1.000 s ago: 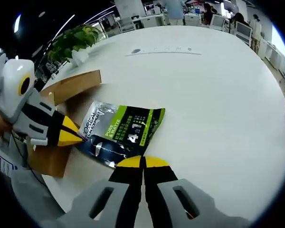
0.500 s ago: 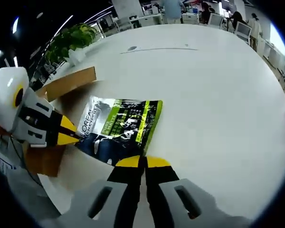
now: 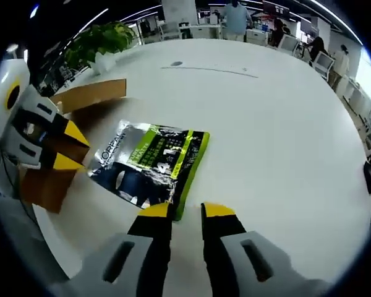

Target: Operate the shoe box by opening the lid, removing the specified soft item, and placing it in the target area until the item is outside and the box remains undamaged.

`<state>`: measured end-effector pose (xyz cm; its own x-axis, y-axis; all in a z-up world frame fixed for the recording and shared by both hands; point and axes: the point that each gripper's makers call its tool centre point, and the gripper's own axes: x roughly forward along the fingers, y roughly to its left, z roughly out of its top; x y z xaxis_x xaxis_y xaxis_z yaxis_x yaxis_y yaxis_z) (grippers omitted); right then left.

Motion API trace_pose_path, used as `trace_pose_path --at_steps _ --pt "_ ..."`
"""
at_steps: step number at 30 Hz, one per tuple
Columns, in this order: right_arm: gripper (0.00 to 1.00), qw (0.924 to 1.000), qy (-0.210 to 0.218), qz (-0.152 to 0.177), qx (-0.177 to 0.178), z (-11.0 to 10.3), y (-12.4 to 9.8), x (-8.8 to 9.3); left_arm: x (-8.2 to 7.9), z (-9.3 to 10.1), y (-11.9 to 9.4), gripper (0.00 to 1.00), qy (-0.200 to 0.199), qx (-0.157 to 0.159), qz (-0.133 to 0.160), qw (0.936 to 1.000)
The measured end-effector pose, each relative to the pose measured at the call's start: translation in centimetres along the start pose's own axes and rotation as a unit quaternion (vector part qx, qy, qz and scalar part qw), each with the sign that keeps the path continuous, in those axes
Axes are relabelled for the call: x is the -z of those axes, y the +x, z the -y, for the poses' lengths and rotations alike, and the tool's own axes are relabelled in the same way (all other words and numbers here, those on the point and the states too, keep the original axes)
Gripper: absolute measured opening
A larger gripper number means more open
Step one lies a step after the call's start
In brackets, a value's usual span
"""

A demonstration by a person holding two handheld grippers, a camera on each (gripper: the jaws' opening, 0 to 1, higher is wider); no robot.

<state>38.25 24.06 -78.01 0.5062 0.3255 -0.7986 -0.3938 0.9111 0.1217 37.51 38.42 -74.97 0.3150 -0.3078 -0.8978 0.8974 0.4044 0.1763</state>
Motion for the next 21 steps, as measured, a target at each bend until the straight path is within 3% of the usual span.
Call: trace_pose_path --at_steps 10,21 --pt "0.24 0.9998 -0.009 0.018 -0.005 -0.9 -2.4 -0.3 -1.2 0.0 -2.9 0.26 -0.076 0.010 0.063 0.9951" --pt "0.41 0.9976 -0.022 0.061 -0.023 -3.1 -6.1 -1.6 -0.4 -0.4 -6.5 0.32 -0.162 0.019 0.119 0.9793"
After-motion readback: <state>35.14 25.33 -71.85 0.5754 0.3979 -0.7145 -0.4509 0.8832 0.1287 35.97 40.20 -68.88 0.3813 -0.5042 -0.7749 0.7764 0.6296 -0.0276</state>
